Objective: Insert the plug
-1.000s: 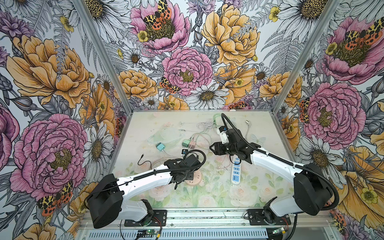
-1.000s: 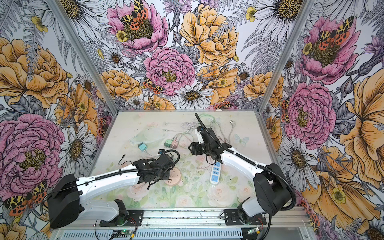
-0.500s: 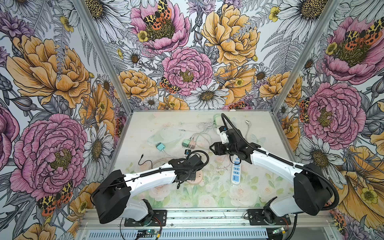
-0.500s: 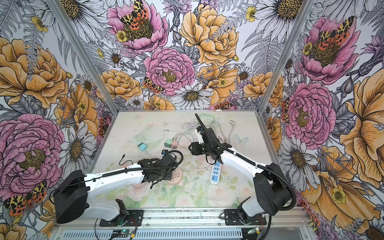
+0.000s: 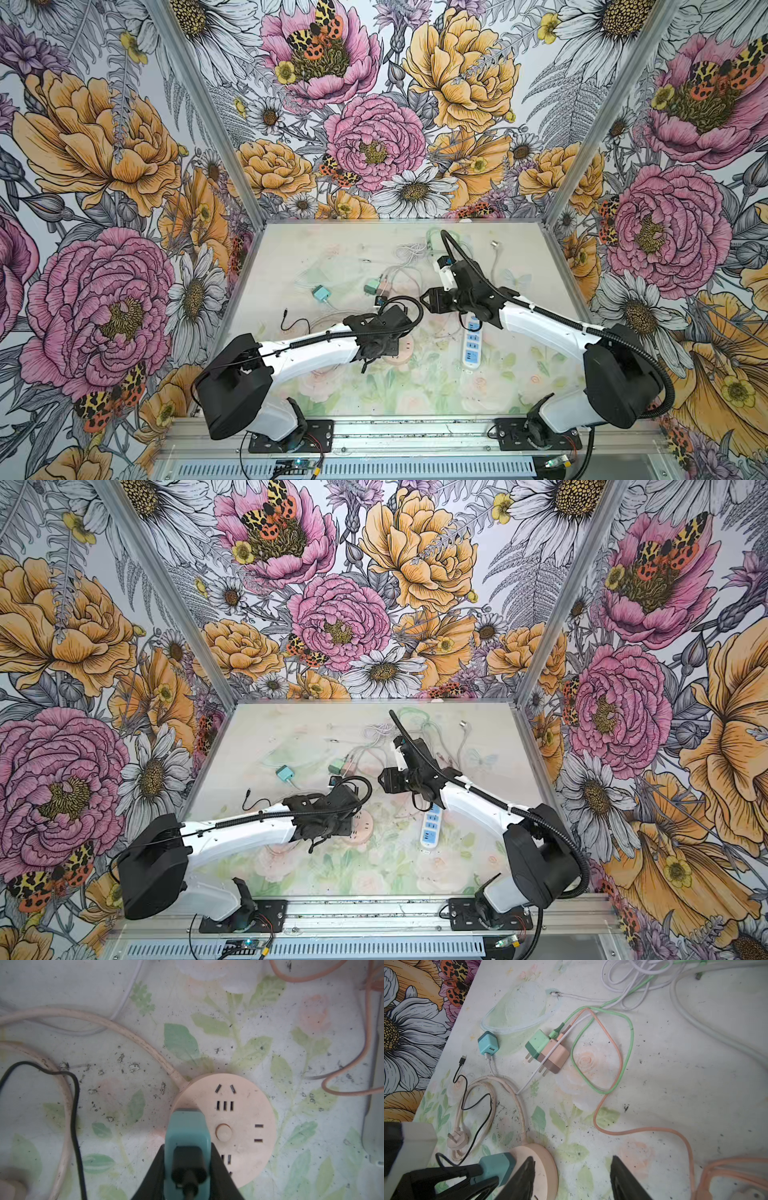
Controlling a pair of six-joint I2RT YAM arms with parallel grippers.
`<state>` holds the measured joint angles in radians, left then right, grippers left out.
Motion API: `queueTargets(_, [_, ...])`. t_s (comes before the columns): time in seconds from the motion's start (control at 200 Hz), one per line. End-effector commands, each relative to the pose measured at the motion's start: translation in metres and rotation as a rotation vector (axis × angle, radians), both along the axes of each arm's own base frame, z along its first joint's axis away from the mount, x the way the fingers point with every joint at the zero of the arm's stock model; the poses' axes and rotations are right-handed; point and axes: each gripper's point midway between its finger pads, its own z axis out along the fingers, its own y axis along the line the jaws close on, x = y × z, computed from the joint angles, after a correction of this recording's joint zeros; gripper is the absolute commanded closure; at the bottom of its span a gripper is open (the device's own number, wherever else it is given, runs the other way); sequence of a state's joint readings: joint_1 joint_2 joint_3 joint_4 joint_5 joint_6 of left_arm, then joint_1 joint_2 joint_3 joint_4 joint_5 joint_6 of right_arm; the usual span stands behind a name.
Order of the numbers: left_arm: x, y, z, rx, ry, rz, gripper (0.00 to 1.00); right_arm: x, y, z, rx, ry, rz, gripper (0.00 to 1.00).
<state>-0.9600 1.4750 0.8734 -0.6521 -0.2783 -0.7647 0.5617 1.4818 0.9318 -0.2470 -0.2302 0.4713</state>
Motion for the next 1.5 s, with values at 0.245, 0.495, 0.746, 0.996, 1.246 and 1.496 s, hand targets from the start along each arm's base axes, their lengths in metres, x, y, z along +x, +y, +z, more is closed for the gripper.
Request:
queueTargets(0.245, [-0.062,0.035,-0.056,0.260,0.370,-0.028,0.91,-0.023,0.011,-0.021,0.033,0.097,0.043,0.71])
queueTargets(0.495, [-0.063,0.060,-0.052,0.242,0.365,0.047,0.91,-0.072,0.040,-0.042,0.040,0.177,0.173,0.93])
queueTargets(0.746, [-0.060,0.066,-0.045,0.243,0.349,0.057,0.91,-0.087,0.062,-0.059,0.021,0.216,0.215,0.96])
queueTargets(0.996, [-0.051,0.058,-0.043,0.255,0.339,0.045,0.90,-0.092,0.057,-0.075,-0.025,0.234,0.200,0.99])
queueTargets(1.246, [-0.054,0.041,-0.050,0.274,0.370,-0.003,0.90,-0.096,0.052,-0.100,-0.066,0.294,0.177,1.00])
queueTargets(1.496, [-0.066,0.042,-0.060,0.291,0.415,-0.024,0.88,-0.105,0.044,-0.119,-0.095,0.350,0.160,1.00])
